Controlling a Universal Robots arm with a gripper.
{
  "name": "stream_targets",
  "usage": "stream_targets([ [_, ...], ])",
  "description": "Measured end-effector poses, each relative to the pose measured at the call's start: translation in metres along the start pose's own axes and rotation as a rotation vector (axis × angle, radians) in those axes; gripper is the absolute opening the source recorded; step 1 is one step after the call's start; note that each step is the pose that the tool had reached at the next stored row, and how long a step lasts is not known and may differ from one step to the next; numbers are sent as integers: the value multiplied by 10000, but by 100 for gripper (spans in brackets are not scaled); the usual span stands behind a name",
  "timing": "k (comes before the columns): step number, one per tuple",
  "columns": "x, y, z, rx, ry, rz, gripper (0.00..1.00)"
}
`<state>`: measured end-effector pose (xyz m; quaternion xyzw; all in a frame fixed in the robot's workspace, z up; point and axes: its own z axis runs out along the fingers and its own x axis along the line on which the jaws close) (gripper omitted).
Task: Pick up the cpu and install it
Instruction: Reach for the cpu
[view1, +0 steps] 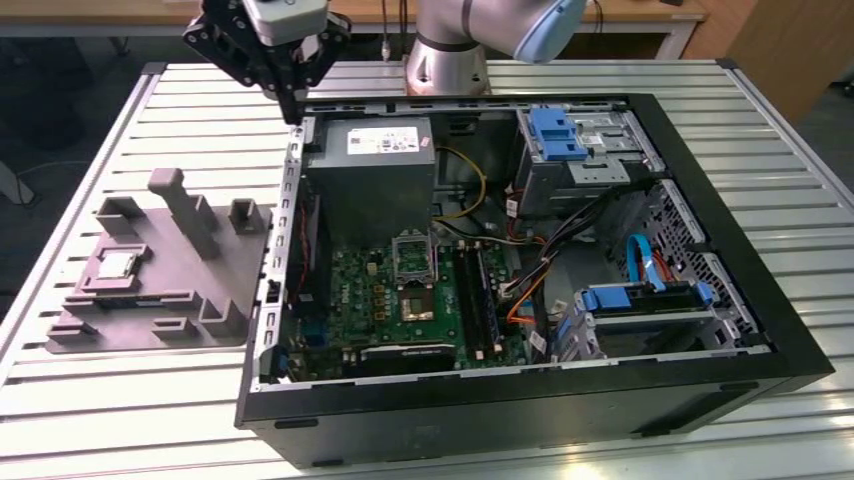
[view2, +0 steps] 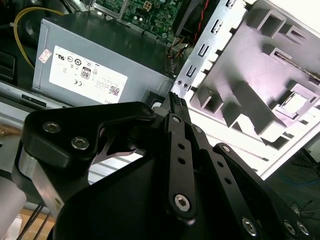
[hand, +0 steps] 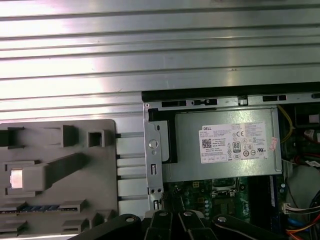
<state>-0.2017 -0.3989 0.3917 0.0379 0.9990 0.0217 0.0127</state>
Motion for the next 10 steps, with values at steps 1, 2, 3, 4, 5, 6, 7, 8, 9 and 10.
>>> stream_targets([
  [1,2,0,0,1,1,-1,11],
  [2,4,0,0,0,2,-1,11],
  [3,6,0,0,1,3,-1,11],
  [4,8,-1,0,1,4,0,11],
  [5,10,-1,0,1,5,0,11],
  [6,13,-1,0,0,5,0,11],
  [7,16,-1,0,0,6,1,11],
  [8,19,-1,1,0,6,0,11],
  [9,22,-2,0,1,7,0,11],
  [10,24,-2,0,1,8,0,11],
])
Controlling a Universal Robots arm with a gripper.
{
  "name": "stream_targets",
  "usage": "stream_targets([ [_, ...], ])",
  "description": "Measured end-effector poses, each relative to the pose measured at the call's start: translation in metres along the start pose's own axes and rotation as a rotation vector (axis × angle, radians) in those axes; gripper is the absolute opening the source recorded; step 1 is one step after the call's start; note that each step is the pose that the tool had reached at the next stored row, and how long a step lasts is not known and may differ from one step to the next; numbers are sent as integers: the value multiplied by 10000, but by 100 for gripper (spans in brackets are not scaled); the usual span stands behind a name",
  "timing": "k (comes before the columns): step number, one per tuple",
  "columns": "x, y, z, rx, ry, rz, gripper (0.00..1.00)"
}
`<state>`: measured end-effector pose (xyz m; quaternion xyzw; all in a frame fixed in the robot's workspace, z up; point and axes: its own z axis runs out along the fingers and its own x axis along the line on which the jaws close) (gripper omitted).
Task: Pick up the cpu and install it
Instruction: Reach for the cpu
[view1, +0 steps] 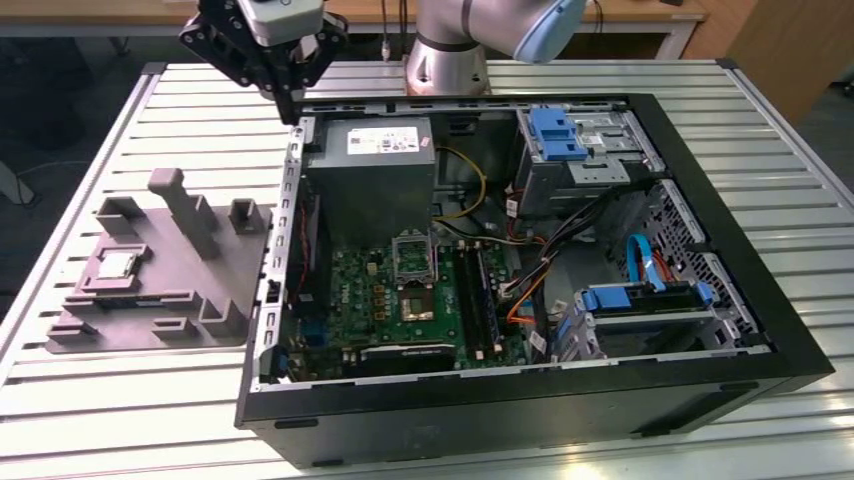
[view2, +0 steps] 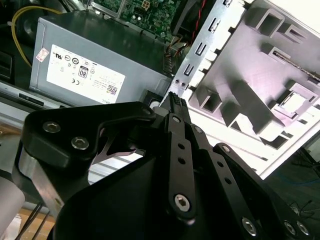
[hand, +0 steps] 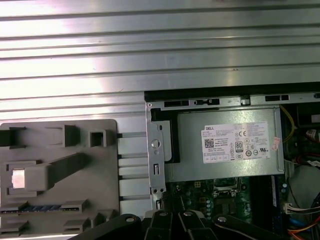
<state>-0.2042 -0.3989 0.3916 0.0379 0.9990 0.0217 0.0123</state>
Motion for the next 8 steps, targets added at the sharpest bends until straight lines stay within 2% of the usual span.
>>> stream_targets([
  [8,28,-2,0,0,4,1,11],
])
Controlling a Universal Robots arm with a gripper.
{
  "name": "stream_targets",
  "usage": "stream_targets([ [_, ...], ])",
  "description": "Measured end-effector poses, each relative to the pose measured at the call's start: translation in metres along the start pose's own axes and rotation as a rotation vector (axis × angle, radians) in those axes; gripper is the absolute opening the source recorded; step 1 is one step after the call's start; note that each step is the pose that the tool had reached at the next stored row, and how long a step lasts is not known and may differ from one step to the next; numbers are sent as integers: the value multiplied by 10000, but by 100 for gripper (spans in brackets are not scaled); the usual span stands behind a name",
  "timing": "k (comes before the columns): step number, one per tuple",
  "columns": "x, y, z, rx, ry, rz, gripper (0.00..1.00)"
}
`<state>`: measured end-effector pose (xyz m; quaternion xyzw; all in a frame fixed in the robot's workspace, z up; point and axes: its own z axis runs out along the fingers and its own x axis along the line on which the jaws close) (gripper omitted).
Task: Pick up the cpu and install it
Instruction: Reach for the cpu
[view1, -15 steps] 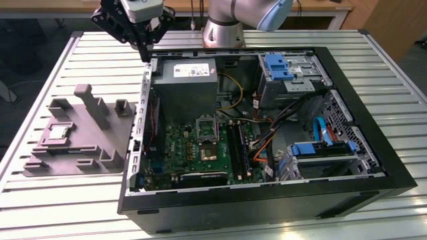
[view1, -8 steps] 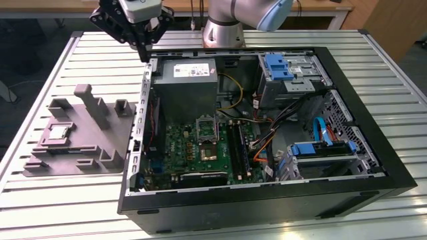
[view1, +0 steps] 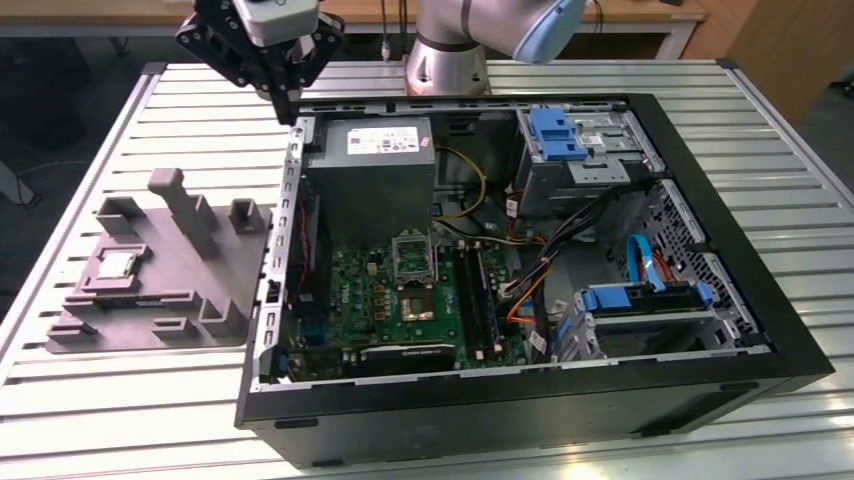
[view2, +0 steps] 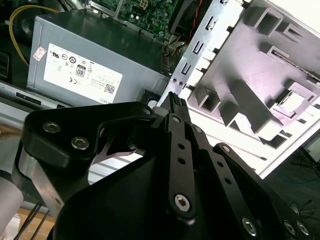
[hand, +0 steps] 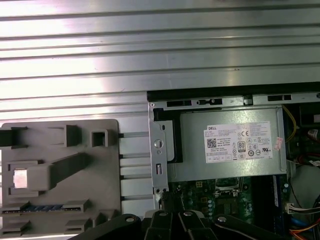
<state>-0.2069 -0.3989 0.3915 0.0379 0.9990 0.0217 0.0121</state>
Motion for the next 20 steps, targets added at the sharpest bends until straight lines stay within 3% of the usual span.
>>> stream_targets([
  [20,106,-8,2,1,10,-1,11],
])
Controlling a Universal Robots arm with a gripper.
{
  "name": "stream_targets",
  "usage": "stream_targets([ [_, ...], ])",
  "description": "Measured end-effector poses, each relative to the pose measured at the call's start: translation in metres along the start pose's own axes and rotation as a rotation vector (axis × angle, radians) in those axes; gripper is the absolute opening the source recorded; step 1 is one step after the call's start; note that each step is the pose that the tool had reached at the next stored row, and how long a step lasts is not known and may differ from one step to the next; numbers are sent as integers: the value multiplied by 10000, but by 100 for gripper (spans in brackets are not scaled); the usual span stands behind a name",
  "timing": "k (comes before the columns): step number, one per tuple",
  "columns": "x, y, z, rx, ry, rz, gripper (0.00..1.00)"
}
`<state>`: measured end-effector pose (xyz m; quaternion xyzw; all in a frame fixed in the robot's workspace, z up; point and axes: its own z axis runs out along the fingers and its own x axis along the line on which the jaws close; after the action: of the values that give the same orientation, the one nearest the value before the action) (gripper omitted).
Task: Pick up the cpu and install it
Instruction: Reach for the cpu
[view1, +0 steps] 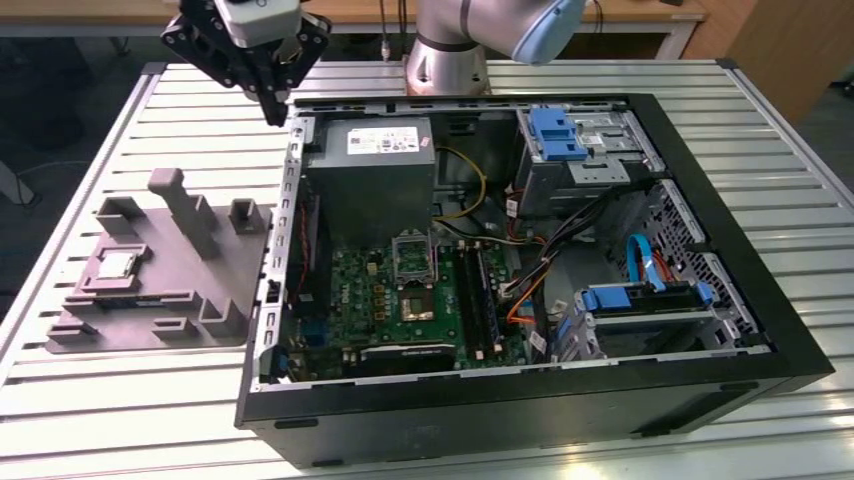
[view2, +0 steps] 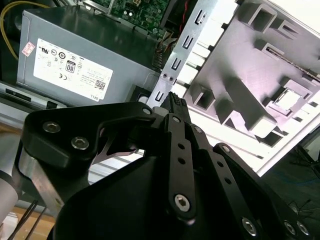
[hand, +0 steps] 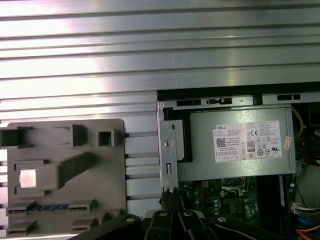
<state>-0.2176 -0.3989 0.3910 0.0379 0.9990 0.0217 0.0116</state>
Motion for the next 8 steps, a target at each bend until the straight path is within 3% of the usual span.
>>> stream_targets([
  [8,47,-3,0,0,1,0,11],
])
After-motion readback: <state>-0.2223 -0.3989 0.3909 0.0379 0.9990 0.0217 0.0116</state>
